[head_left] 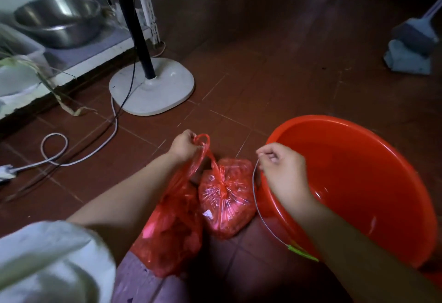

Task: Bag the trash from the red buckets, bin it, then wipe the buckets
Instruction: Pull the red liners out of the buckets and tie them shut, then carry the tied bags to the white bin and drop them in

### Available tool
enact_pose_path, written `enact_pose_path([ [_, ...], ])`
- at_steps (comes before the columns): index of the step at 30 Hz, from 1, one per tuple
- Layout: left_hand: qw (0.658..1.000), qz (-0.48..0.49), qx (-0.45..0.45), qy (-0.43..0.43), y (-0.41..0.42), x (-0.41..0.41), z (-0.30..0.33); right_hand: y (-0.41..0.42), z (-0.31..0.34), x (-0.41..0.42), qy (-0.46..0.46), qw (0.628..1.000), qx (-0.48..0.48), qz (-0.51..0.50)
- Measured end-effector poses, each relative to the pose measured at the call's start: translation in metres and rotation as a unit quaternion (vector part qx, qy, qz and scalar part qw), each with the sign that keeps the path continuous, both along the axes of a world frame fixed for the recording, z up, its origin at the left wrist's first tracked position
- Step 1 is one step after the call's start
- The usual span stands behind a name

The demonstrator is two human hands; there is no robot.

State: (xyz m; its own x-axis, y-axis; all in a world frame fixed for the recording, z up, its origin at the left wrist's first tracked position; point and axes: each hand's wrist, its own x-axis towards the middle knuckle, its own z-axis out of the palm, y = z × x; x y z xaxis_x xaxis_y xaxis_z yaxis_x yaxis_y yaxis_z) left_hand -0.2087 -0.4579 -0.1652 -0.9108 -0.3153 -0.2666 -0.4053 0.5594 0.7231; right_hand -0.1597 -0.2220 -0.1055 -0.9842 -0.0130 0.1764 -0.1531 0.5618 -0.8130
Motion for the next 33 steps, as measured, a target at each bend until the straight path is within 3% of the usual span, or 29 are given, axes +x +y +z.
enact_pose_path([
  [2, 0.998, -0.020, -0.035, -0.049, -0.006, -0.012, -0.002, 0.022, 0.001, 0.001, -0.016, 1.000, -0.009, -0.024],
  [6, 0.990, 0.018, 0.052, -0.129, 0.001, -0.018, -0.003, 0.055, 0.001, 0.009, -0.051, 0.998, 0.010, -0.026],
  [9, 0.985, 0.092, 0.106, -0.100, 0.011, -0.012, -0.007, 0.063, 0.001, 0.022, -0.090, 0.994, 0.062, 0.016],
  [12, 0.982, 0.133, 0.133, -0.029, 0.023, -0.001, -0.004, 0.063, 0.003, 0.037, -0.123, 0.968, 0.207, 0.066],
  [15, 0.958, 0.154, 0.241, -0.021, 0.041, 0.012, 0.009, 0.058, 0.004, 0.048, -0.092, 0.940, 0.312, 0.099],
  [18, 0.947, 0.177, 0.266, -0.014, 0.059, 0.024, 0.030, 0.058, 0.002, 0.052, -0.038, 0.923, 0.368, 0.103],
  [27, 0.969, 0.121, 0.182, 0.115, 0.127, 0.077, 0.071, 0.099, 0.002, 0.040, -0.001, 0.909, 0.400, 0.117],
  [33, 0.983, 0.101, 0.123, 0.087, 0.141, 0.073, 0.074, 0.113, -0.003, 0.034, 0.012, 0.915, 0.378, 0.140],
])
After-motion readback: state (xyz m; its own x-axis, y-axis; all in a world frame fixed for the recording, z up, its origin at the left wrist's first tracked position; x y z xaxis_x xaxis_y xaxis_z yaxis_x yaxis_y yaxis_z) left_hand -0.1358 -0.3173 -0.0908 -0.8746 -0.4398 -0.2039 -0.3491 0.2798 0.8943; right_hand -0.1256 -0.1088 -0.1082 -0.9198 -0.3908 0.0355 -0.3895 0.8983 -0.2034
